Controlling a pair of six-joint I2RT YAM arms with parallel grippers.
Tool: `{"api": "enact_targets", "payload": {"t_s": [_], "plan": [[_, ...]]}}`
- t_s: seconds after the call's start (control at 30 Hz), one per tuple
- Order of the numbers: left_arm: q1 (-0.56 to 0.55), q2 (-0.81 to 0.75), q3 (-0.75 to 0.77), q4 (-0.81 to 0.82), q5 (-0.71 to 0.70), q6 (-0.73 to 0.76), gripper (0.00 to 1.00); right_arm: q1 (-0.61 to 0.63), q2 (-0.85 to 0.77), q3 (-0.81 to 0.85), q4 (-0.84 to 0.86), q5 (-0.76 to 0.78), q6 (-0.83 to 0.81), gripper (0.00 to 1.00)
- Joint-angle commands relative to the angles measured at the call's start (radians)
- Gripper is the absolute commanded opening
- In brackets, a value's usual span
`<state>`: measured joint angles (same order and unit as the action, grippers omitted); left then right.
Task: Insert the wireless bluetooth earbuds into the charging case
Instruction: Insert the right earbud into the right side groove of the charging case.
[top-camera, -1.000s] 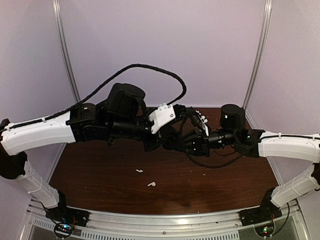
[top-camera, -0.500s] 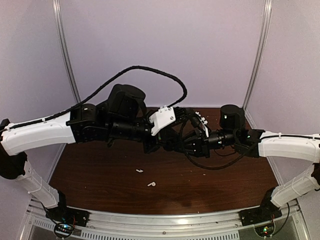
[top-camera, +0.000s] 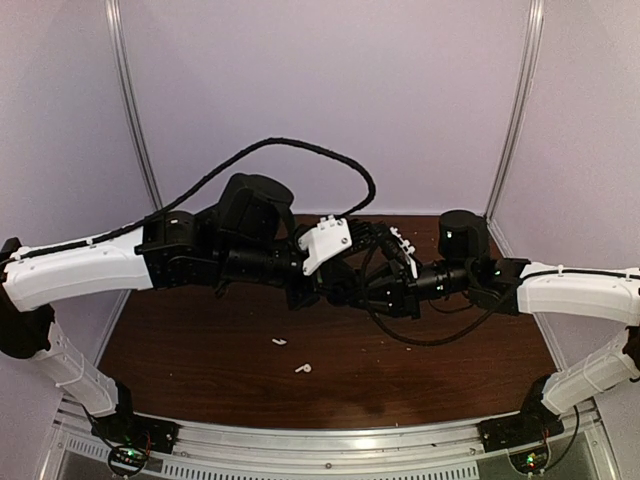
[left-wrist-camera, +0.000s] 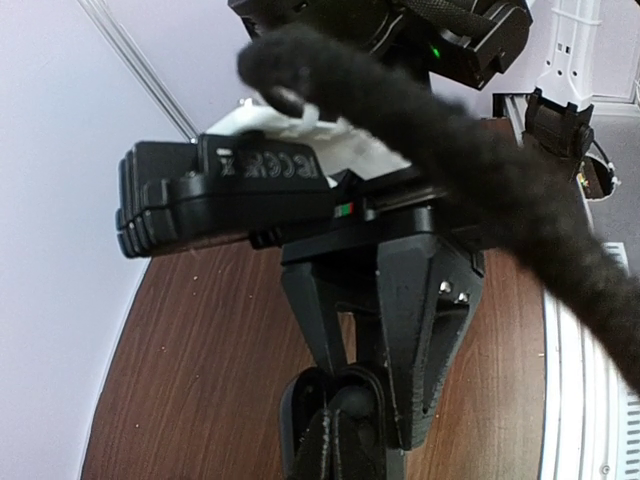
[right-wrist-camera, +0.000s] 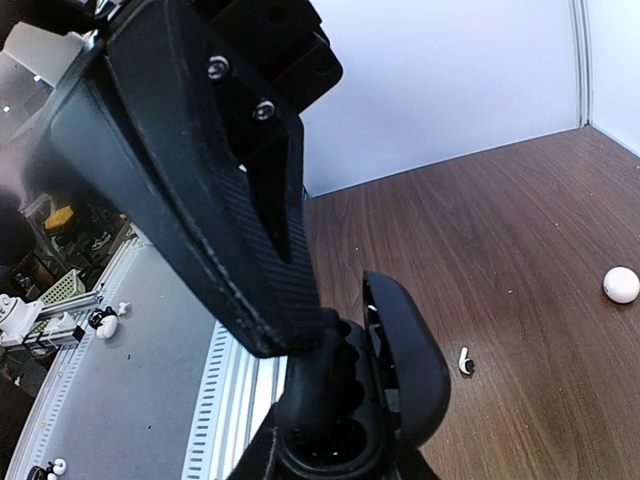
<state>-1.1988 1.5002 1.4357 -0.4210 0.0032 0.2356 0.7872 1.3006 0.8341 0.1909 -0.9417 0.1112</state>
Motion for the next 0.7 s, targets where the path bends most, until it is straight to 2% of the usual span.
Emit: {"api": "enact_targets", "payload": {"t_s": [0.0, 0.17, 0.67], "plan": [[-0.011, 0.020, -0.001, -0.009, -0.044, -0.031, 0.00, 0.001, -0.032, 0.046, 0.018, 0.030, -0.027, 0.00], [-0.011, 0.034, 0.004, -0.009, -0.058, -0.037, 0.00, 0.001, -0.037, 0.049, 0.000, 0.041, -0.042, 0.00], [-0.025, -0.008, -0.047, 0.031, 0.083, 0.021, 0.00, 0.001, -0.038, 0.050, 0.009, 0.051, -0.047, 0.00]]}}
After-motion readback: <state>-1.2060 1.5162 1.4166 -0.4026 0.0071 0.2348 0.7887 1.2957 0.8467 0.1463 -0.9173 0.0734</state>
